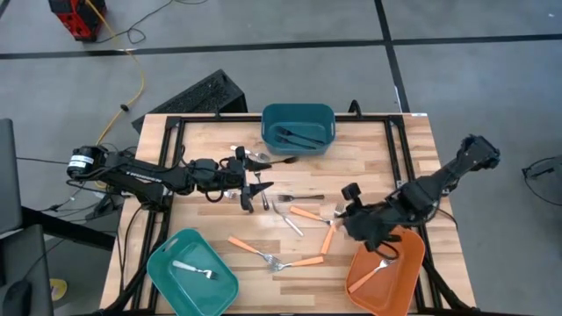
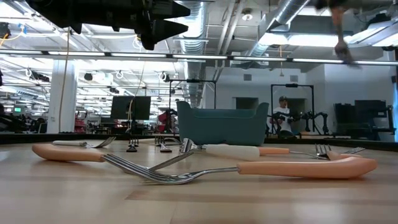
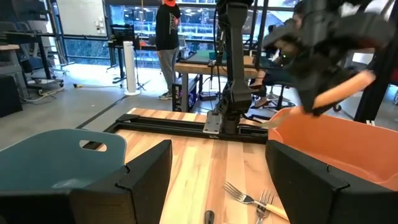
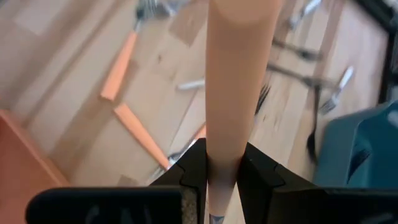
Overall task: Sort silverware by color (type)
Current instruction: Put the orange fork into the orange bin
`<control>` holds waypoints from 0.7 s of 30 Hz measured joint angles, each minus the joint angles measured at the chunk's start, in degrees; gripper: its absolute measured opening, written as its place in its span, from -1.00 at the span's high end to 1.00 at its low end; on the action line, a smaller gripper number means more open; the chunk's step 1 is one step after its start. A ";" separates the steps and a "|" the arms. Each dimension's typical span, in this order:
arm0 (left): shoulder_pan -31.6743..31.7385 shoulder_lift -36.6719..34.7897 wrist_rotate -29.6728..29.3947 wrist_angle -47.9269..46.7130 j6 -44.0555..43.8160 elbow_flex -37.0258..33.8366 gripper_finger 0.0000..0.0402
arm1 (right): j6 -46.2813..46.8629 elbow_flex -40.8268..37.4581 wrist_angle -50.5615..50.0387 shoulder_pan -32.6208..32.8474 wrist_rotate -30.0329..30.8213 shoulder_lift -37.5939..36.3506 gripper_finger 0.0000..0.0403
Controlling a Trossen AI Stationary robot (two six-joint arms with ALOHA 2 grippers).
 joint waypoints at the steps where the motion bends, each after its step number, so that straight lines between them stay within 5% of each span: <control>1: 0.00 0.00 0.00 0.00 0.01 0.00 -0.21 | 0.07 1.45 -0.45 0.84 0.12 0.00 0.59; 5: 0.00 -0.02 -0.03 0.00 0.02 0.00 -0.21 | 4.41 6.52 -2.80 3.68 0.50 -0.02 0.59; 13: 0.00 -0.01 -0.13 -0.02 0.02 0.00 -0.22 | 29.27 8.68 -13.22 9.94 -6.45 0.26 0.59; 21: 0.00 -0.01 -1.21 -0.05 0.28 0.00 -0.22 | 31.25 8.66 -17.68 16.38 -7.67 8.51 0.59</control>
